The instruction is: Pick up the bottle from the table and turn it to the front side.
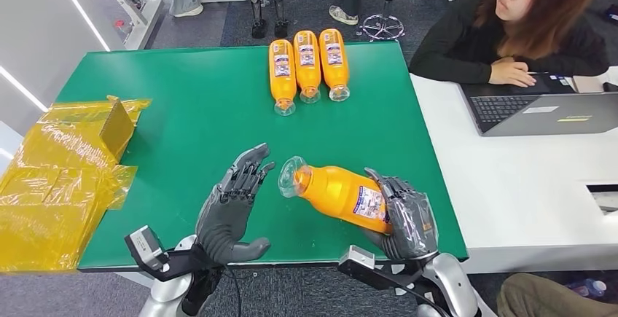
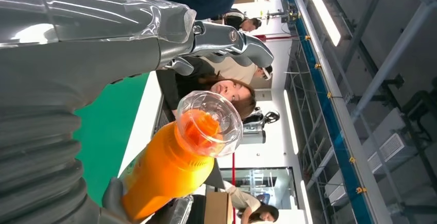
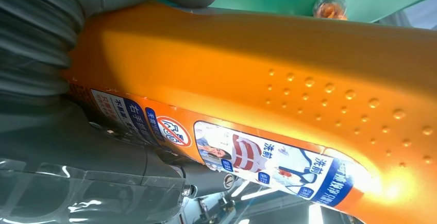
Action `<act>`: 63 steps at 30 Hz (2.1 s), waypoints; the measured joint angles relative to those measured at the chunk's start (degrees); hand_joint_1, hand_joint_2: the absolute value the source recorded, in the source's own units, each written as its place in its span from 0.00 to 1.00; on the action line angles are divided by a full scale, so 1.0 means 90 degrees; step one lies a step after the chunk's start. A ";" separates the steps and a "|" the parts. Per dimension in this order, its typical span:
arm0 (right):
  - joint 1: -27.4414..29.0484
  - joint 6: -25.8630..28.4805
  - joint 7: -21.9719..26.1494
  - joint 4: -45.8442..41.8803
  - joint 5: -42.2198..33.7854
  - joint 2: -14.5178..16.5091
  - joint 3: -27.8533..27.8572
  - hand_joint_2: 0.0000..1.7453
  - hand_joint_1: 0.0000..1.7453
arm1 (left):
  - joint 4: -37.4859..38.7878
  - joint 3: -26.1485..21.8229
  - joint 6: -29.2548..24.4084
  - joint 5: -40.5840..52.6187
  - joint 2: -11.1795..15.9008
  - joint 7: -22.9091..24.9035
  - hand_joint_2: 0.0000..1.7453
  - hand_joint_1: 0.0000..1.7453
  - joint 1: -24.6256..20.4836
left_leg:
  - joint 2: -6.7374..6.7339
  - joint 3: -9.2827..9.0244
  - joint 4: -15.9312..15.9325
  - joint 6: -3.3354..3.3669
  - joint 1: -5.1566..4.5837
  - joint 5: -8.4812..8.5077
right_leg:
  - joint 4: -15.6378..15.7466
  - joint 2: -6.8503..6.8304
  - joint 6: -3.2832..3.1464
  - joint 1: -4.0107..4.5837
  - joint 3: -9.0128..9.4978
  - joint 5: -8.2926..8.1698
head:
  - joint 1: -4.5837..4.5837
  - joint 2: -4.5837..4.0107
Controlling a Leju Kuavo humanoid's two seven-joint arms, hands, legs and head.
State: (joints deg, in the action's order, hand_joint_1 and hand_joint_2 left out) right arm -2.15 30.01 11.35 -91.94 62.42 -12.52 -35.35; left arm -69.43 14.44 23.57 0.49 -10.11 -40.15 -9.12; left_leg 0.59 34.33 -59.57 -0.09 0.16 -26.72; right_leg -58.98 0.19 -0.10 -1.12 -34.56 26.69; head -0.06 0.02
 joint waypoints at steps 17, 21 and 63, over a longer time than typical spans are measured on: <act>-0.0029 0.0380 0.0746 0.0141 -0.0817 0.0866 -0.0458 1.00 1.00 | 0.0700 0.0479 0.0189 -0.0380 -0.0147 0.0000 1.00 0.00 -0.0675 | -0.0002 0.0000 0.0002 -0.0001 0.0000 0.0001 | -0.0002 0.0002 -0.0001 0.0001 -0.0001 0.0000 | 0.0001 0.0000; -0.0236 0.0382 0.0800 0.0303 -0.1056 0.1089 -0.0676 1.00 1.00 | 0.0840 0.0566 0.0211 -0.0496 -0.0191 0.0000 1.00 0.00 -0.0793 | -0.0001 -0.0001 0.0001 -0.0002 0.0000 0.0002 | -0.0002 0.0002 -0.0001 0.0000 0.0000 -0.0001 | 0.0000 0.0000; -0.0874 -0.0240 0.1157 0.1619 -0.1828 0.2157 -0.1158 1.00 1.00 | 0.0856 0.0376 -0.0266 -0.0489 0.0077 0.0071 1.00 1.00 -0.0975 | 0.0000 0.0002 0.0001 -0.0005 0.0001 0.0004 | -0.0005 0.0002 -0.0001 0.0001 -0.0001 -0.0001 | 0.0001 0.0000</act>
State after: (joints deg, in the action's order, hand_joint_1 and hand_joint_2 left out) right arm -10.02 27.85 21.77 -77.37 45.97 6.88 -45.78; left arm -61.72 17.82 21.17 -3.91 -9.42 -39.51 -17.89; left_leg 0.60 34.35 -59.56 -0.14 0.17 -26.68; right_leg -59.03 0.21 -0.12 -1.11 -34.57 26.68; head -0.06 0.02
